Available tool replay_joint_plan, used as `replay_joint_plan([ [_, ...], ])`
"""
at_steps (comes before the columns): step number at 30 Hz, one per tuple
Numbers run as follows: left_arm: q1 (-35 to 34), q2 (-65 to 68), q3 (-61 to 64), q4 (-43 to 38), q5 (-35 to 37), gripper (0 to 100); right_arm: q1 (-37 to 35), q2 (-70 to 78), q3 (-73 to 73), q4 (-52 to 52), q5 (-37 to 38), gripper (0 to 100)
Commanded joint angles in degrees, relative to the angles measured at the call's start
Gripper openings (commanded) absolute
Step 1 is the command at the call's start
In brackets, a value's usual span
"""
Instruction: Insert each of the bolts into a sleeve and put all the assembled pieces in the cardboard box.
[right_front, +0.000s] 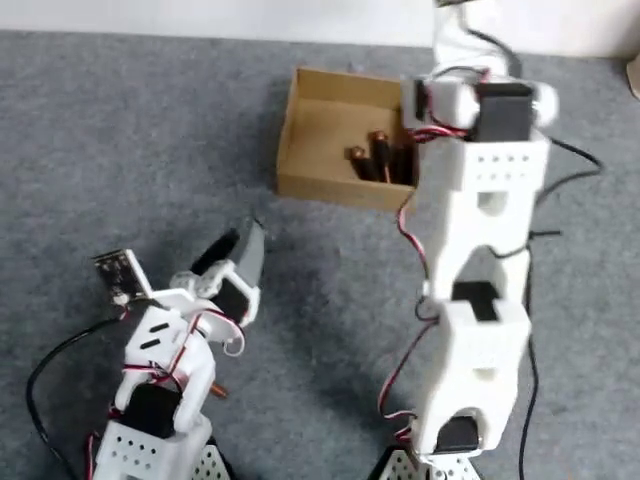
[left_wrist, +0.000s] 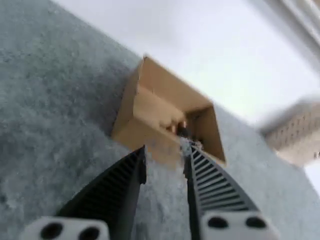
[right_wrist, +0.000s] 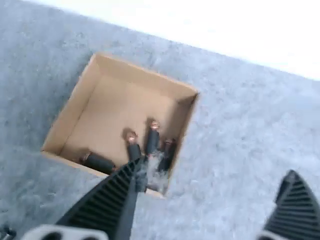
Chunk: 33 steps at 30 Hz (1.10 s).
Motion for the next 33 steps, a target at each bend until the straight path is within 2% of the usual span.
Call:
replay_joint_plan([
  [1, 5.3, -0.2, 0.6, 4.5, -2.5, 14, 0.8, -16.5, 15.6, 1.5, -0.7, 31.6],
  [7, 7.8, -0.2, -0.1, 9.1, -6.8, 14, -2.2, -38.4, 44.5, 1.4, -0.9, 31.6],
  [12, 9.0, -0.2, -3.6, 24.2, -15.6, 14, -3.4, -56.0, 65.1, 1.1, -0.8, 31.6],
  [17, 3.2, -0.2, -4.5, 26.6, -25.0, 14, -3.6, -70.2, 77.7, 1.0, -0.4, 31.6],
  [22, 2.6, -0.2, -7.3, 31.9, -30.8, 14, -3.6, -77.5, 87.2, 1.0, -0.4, 31.6],
  [25, 0.3, -0.2, -10.0, 31.5, -30.9, 14, -4.1, -80.5, 92.3, 0.0, -0.8, 31.6],
  [27, -3.0, -0.2, -11.9, 31.3, -30.1, 14, -7.7, -82.5, 95.0, -1.0, -0.9, 31.6],
  [30, -9.3, -0.2, -14.3, 31.6, -21.4, 14, -20.3, -84.4, 98.9, -2.8, 0.2, 31.6],
  [33, -13.7, -0.2, -16.9, 32.3, -14.7, 14, -31.6, -83.6, 105.2, -4.8, 6.0, 31.6],
])
